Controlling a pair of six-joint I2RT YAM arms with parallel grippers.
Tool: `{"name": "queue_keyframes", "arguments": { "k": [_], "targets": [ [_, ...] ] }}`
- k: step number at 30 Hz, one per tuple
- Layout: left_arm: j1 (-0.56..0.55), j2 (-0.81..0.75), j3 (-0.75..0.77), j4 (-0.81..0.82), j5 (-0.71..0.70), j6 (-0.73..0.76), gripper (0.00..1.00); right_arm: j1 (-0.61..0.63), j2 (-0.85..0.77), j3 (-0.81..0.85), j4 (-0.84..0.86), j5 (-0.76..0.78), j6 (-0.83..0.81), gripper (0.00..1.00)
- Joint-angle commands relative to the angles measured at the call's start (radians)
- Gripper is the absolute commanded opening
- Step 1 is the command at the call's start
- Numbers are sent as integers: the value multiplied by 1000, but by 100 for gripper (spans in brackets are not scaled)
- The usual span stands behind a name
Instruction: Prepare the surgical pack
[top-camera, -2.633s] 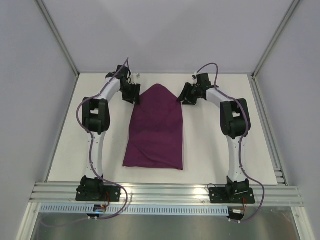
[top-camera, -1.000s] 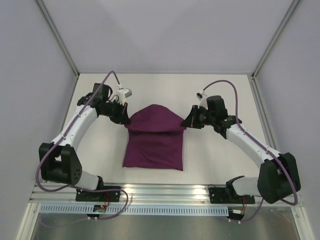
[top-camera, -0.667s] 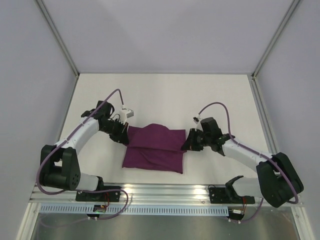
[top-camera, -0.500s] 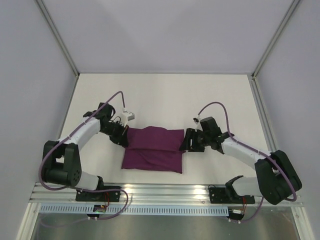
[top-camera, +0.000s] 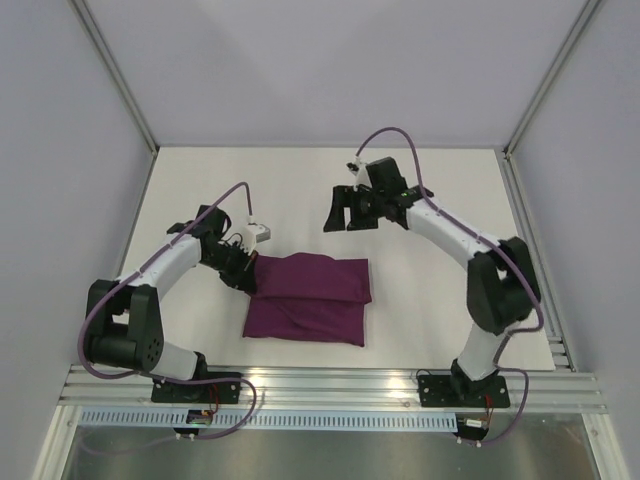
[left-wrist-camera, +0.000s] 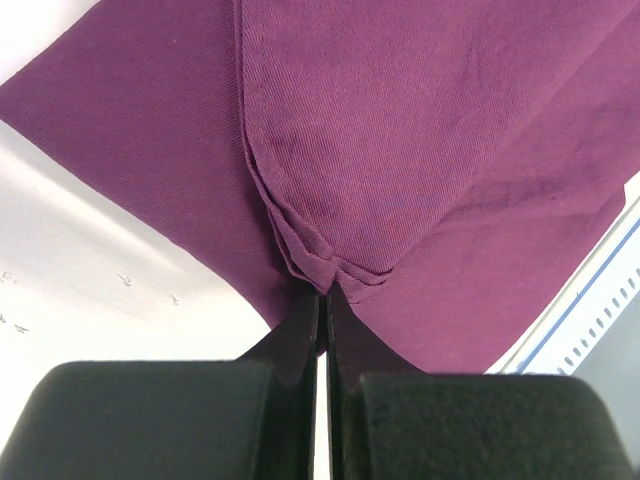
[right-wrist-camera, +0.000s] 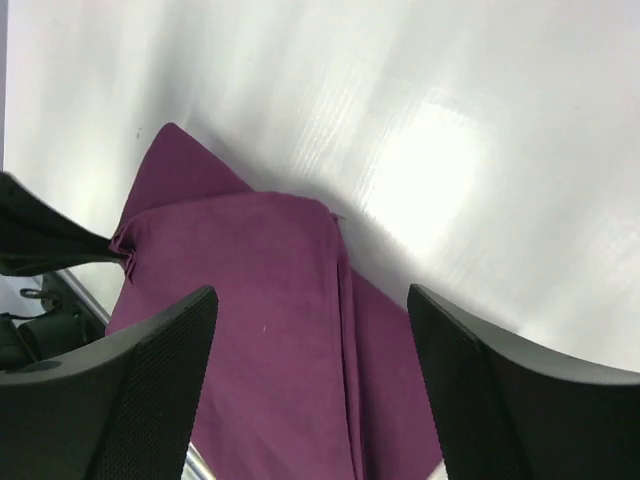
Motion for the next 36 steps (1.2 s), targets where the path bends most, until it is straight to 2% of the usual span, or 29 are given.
{"name": "queue_keyframes", "arguments": {
  "k": [1,4,7,9,13,15,16,17,19,27,33,36],
  "targets": [
    [7,9,9,28,-4,55,0,2,232,138,-78,-149,11,79],
    [7,9,9,26,8,52,0,10,366,221,-57,-292,66,77],
    [7,12,6,31,7,50,0,29,421,248,-49,-325,78,75],
    [7,12,0,38,2,47,0,33,428,233,-26,-342,88,75],
    [7,14,-8,55,-10,46,0,33,440,141,81,-482,168,73],
    [7,20,-4,55,-15,42,0,37,438,112,173,-535,202,65],
    [7,18,-5,55,-15,39,0,36,435,104,181,-541,209,59],
    [7,20,-4,57,-13,33,0,36,434,98,187,-529,212,46],
    [7,20,3,60,-15,30,0,36,422,100,192,-523,213,34],
    [7,27,9,58,-15,23,0,34,360,112,230,-474,232,29],
    [7,27,10,60,-21,20,0,34,303,43,310,-409,256,27],
    [7,32,12,58,-21,23,0,37,264,14,342,-394,256,19]
  ]
}}
